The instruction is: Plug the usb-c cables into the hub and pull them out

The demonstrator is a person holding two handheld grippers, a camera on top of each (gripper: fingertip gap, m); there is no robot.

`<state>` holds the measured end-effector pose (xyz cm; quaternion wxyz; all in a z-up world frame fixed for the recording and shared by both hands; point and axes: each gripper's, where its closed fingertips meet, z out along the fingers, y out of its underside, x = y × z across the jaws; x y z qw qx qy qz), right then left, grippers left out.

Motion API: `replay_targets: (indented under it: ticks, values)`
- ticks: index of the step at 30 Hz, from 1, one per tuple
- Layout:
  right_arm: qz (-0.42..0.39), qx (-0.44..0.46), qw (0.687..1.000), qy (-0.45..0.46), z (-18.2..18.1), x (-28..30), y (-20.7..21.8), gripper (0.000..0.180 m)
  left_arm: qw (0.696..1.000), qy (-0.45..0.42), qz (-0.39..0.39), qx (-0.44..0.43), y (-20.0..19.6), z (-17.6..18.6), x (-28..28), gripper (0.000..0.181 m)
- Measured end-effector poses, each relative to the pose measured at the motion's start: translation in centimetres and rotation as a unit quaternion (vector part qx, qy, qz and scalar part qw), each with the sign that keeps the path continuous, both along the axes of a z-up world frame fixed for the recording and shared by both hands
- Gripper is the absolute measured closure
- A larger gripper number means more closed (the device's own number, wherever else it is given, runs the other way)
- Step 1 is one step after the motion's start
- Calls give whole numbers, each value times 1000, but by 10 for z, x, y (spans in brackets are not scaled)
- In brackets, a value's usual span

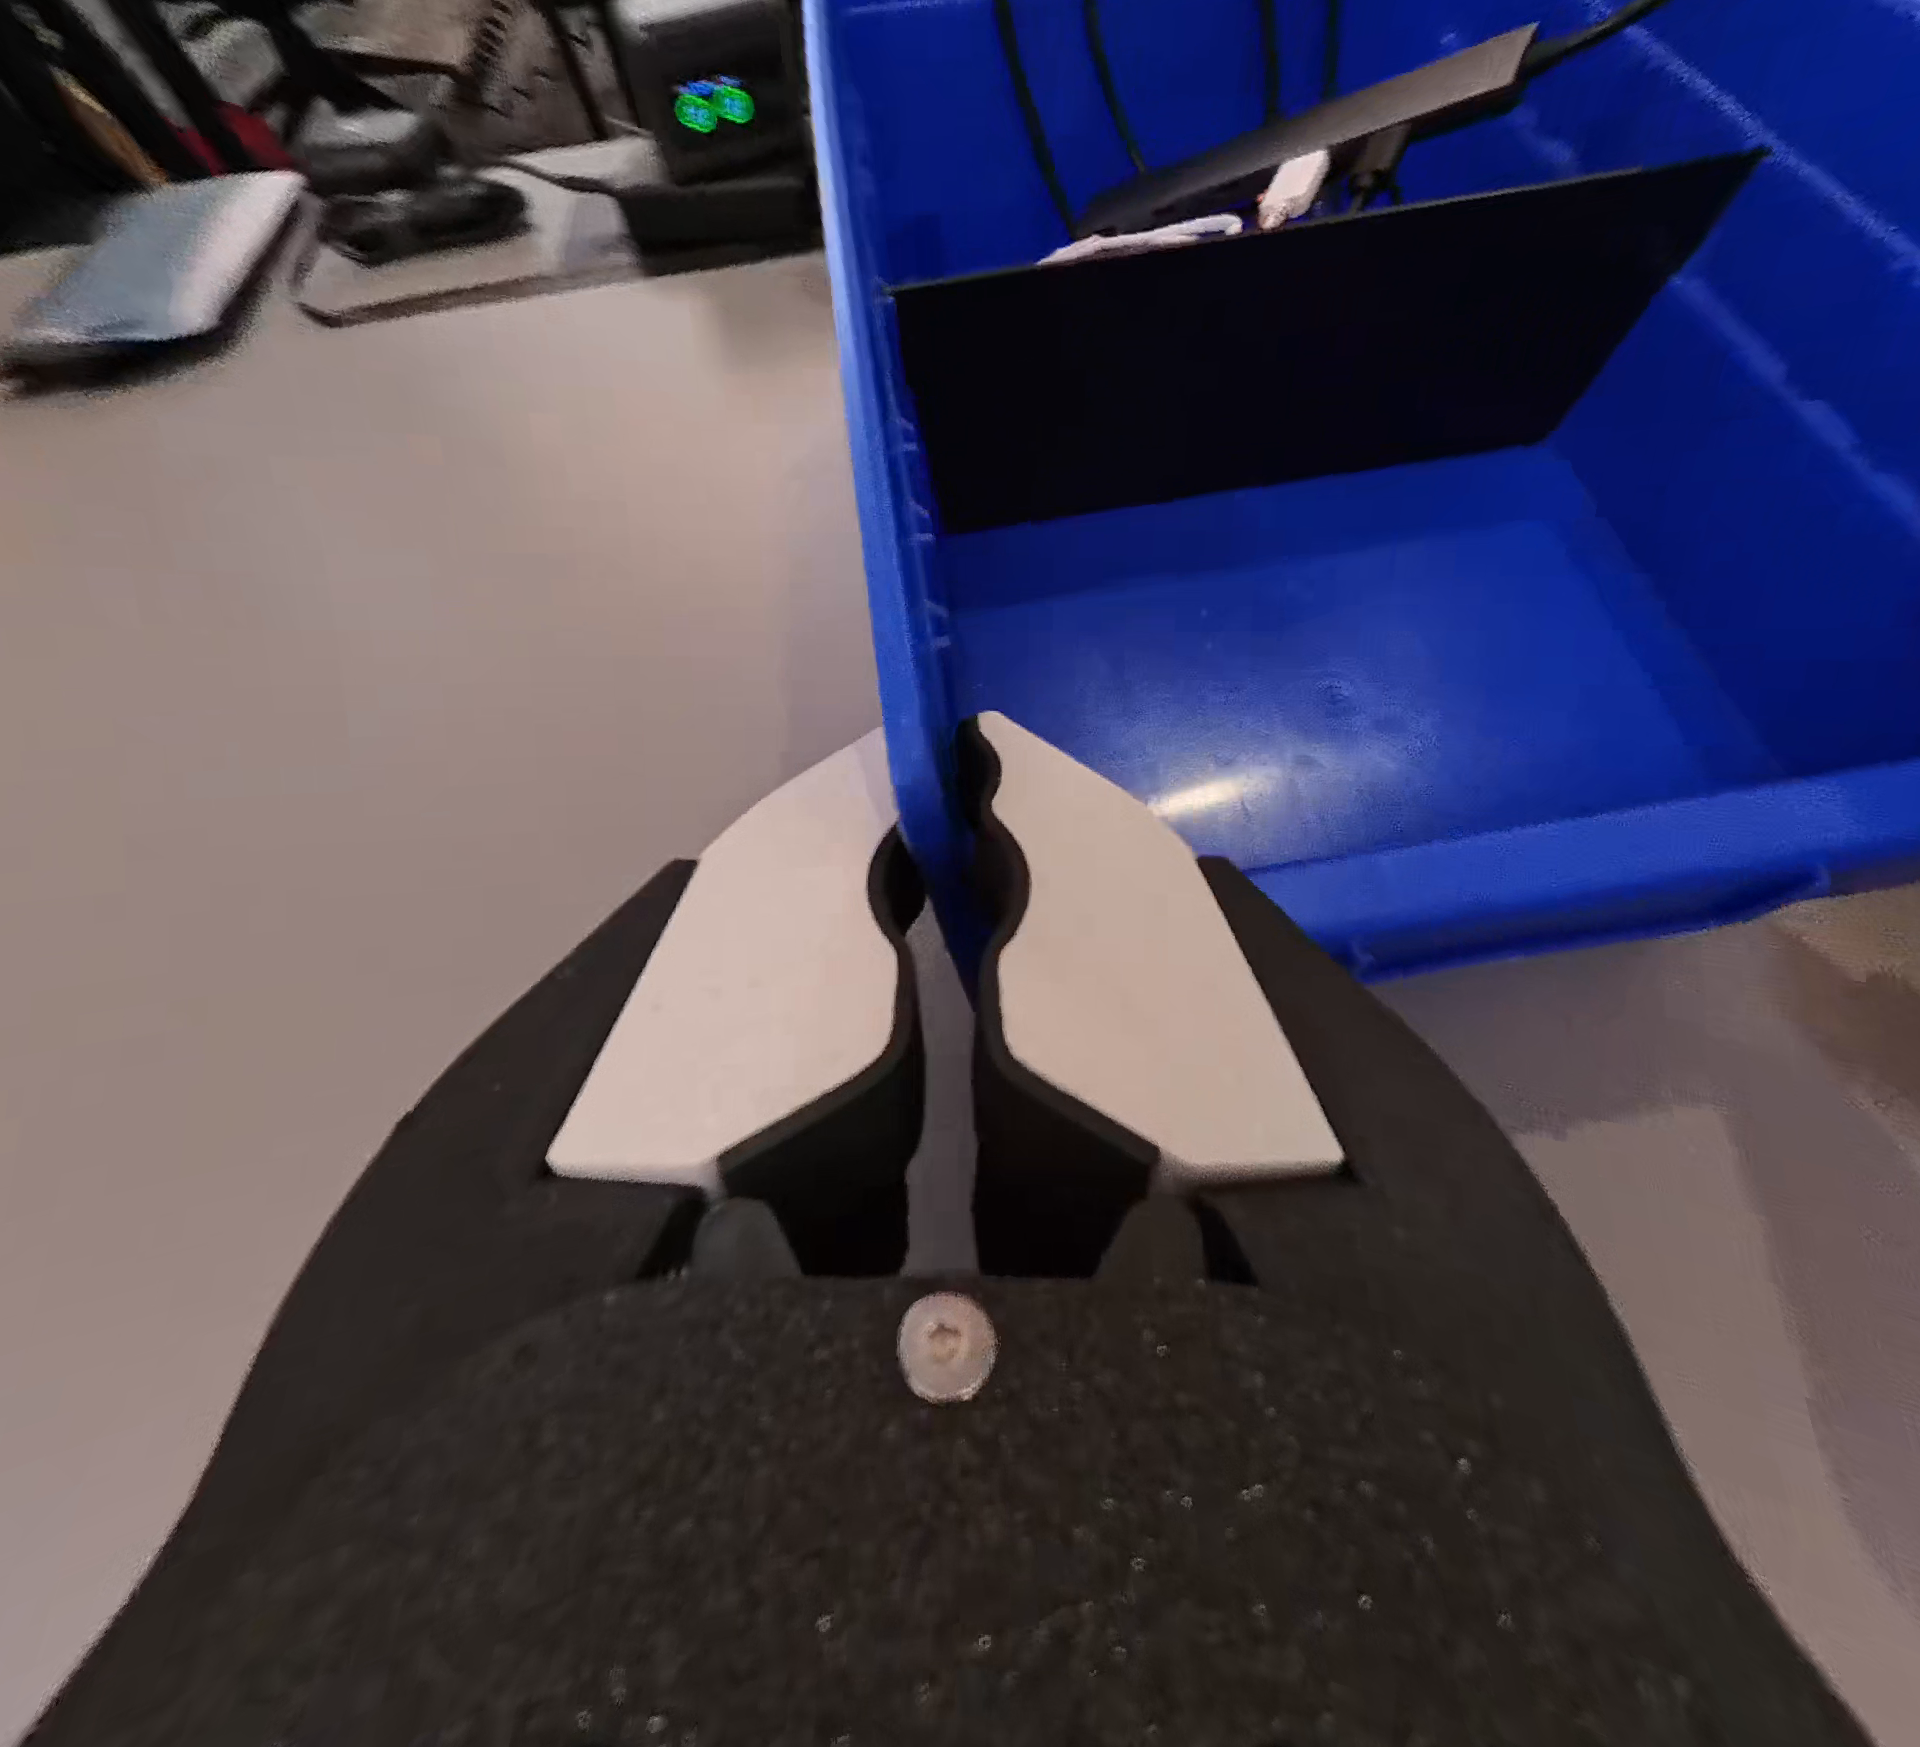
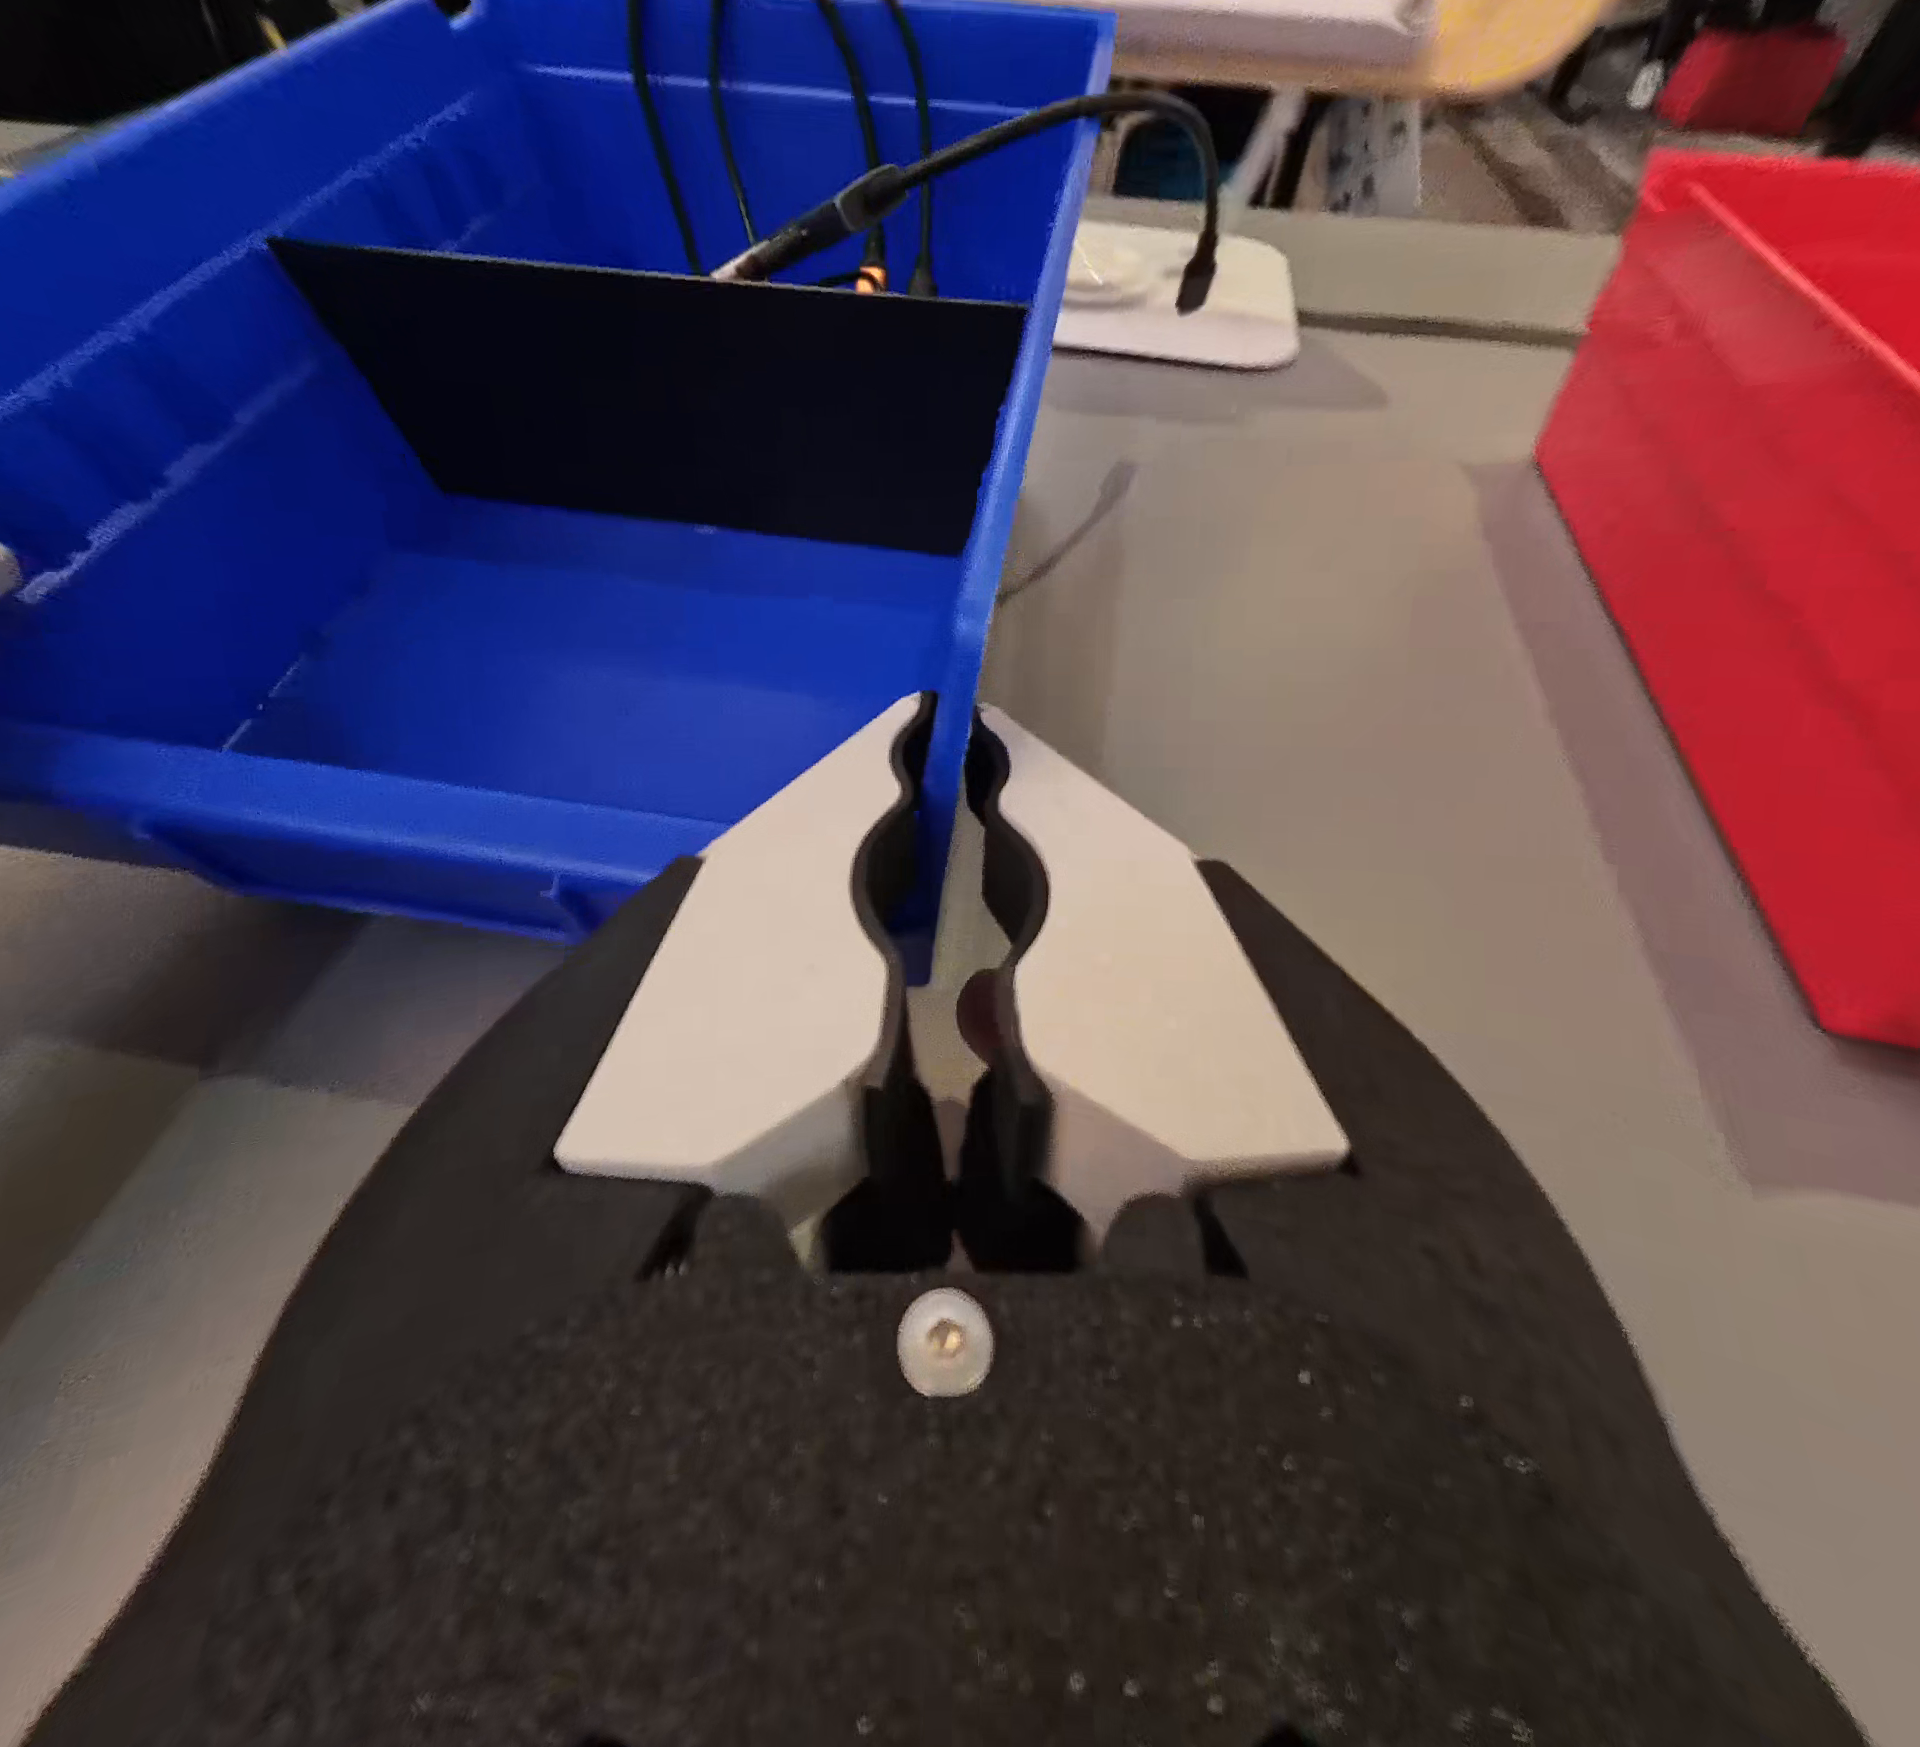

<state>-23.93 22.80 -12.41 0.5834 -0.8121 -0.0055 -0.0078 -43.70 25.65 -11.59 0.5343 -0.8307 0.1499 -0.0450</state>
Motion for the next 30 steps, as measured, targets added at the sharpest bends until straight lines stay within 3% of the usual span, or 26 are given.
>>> replay_targets:
  ticks: [5, 9, 14, 19, 22, 25, 27, 30]
  values:
    - [16, 9, 1000, -12, 8, -85, 35, 176, 1000, -12, 23, 14, 24, 9, -85, 178]
    - [32, -10, 999, -7, -4, -146, 56, 175, 998, -3, 54, -16, 45, -12, -145, 178]
    - [58, -48, 996, 39, -23, -167, 70, 173, 996, -63, 59, -20, 56, -19, -159, 178]
    - [199, -56, 975, 81, -5, -167, 42, 154, 994, -50, 100, -21, 56, -19, -166, 164]
    - [291, -36, 951, 99, 12, -139, 2, 143, 991, -45, 120, -26, 56, -19, -175, 159]
    - [316, -13, 945, 81, 17, -72, -31, 135, 991, -54, 124, -26, 56, -19, -178, 165]
    - [278, 9, 958, 63, 17, -7, -42, 133, 990, -59, 126, -29, 55, -18, -179, 163]
    - [177, 63, 979, 72, 32, 102, -58, 145, 985, -62, 160, -16, 44, -1, -188, 149]
